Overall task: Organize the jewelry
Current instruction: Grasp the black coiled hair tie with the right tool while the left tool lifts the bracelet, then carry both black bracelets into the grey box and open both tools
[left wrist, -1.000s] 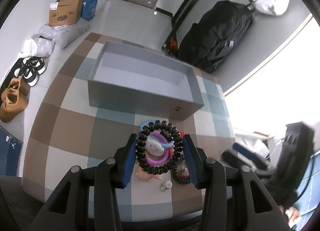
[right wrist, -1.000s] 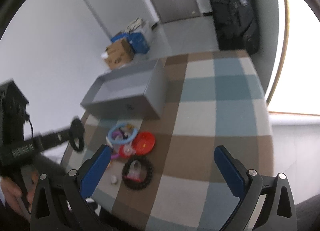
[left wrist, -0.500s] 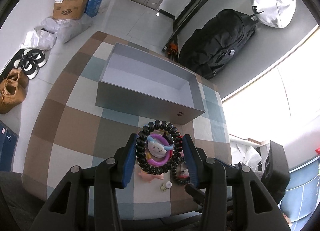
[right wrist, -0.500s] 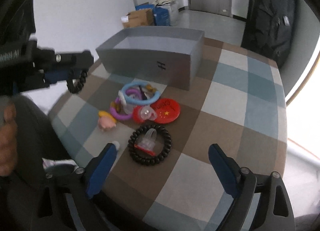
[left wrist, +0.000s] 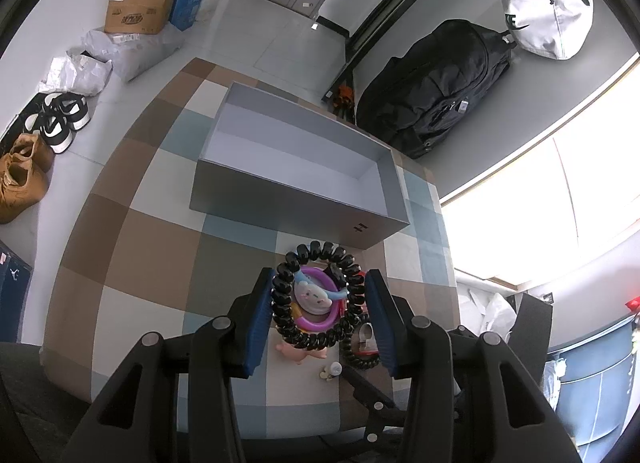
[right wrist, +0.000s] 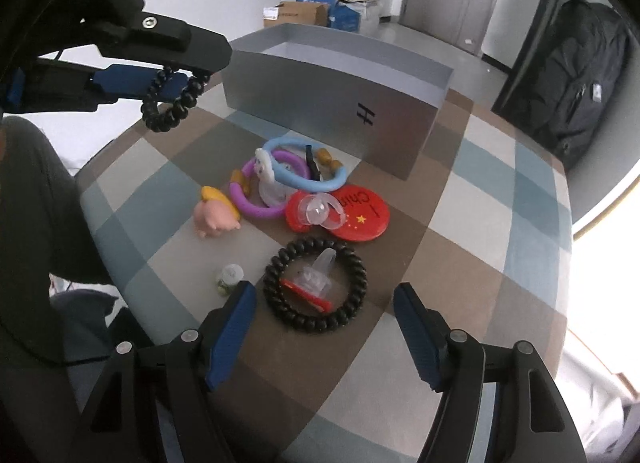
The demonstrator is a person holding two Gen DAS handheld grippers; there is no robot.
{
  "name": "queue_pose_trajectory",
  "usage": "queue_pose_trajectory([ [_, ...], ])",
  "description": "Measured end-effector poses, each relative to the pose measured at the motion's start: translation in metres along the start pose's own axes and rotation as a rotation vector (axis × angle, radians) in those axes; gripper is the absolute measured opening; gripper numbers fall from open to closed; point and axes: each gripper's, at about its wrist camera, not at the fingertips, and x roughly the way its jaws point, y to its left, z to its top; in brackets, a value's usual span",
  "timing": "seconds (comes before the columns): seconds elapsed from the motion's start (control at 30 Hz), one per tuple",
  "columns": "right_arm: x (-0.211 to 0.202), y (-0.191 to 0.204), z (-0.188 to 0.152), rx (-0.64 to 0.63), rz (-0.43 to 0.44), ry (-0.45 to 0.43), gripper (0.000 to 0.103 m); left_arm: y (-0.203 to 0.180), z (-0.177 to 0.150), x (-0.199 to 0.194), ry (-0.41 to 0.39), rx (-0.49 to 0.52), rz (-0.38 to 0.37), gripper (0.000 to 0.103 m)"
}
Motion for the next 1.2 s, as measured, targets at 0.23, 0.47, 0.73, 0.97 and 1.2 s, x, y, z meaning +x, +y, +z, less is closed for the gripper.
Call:
queue_pose_trajectory([
  [0.23,-0.004,-0.010,0.004,0.078,0.075,-0.007,0.048,0.003,0.001,0.006,0.009,0.005,0.010,0.039],
  [0.47,-0.018,-0.043,0.006,0.228,0.174,-0.072,0.047,0.006,0.002,0.008,0.012,-0.015,0.001,0.039],
  [0.73,-0.028,-0.057,0.007,0.303,0.221,-0.118,0.046,0.005,0.002,0.012,0.018,-0.006,0.002,0.039],
  [0.97,-0.050,-0.065,0.017,0.329,0.272,-0.242,0.046,0.000,0.009,0.010,0.009,0.006,-0.003,0.039],
  [1.2,-0.068,-0.081,0.043,0.381,0.312,-0.345,0.046,-0.009,0.033,0.006,-0.017,0.018,0.009,0.039],
])
